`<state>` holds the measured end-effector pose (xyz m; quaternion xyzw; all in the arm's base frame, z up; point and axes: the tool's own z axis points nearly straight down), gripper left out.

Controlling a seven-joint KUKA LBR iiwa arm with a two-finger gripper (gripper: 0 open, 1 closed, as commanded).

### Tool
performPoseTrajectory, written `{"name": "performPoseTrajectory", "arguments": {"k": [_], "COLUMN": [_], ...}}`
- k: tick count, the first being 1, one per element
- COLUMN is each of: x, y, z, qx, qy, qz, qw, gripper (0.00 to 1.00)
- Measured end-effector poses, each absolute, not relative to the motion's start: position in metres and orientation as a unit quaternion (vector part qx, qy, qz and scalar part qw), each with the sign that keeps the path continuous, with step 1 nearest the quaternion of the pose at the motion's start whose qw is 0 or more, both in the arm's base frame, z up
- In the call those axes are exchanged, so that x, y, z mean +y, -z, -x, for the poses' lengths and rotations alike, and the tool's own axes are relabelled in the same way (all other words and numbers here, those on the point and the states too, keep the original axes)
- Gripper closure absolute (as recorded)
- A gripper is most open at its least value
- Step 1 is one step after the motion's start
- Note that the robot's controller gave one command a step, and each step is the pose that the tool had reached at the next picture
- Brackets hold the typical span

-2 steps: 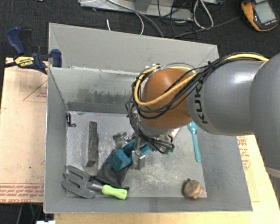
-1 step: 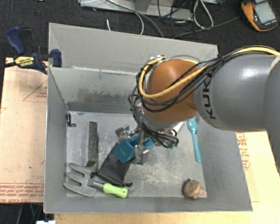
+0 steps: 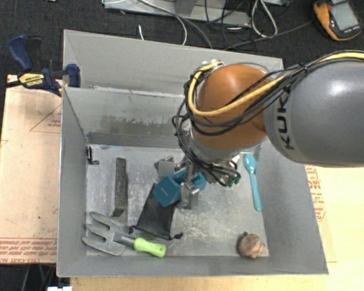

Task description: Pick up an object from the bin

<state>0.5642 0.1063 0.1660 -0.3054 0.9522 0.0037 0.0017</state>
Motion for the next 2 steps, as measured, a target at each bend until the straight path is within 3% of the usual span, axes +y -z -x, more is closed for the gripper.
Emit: {"name": "performPoseTrajectory", "arguments": {"k": [2], "x": [0.107], "y": [-0.210], "z": [-0.566], "qx": [0.953], "qy": [-0.003], "qz": [0.304], "qw": [0.004], "gripper": [1.00]}}
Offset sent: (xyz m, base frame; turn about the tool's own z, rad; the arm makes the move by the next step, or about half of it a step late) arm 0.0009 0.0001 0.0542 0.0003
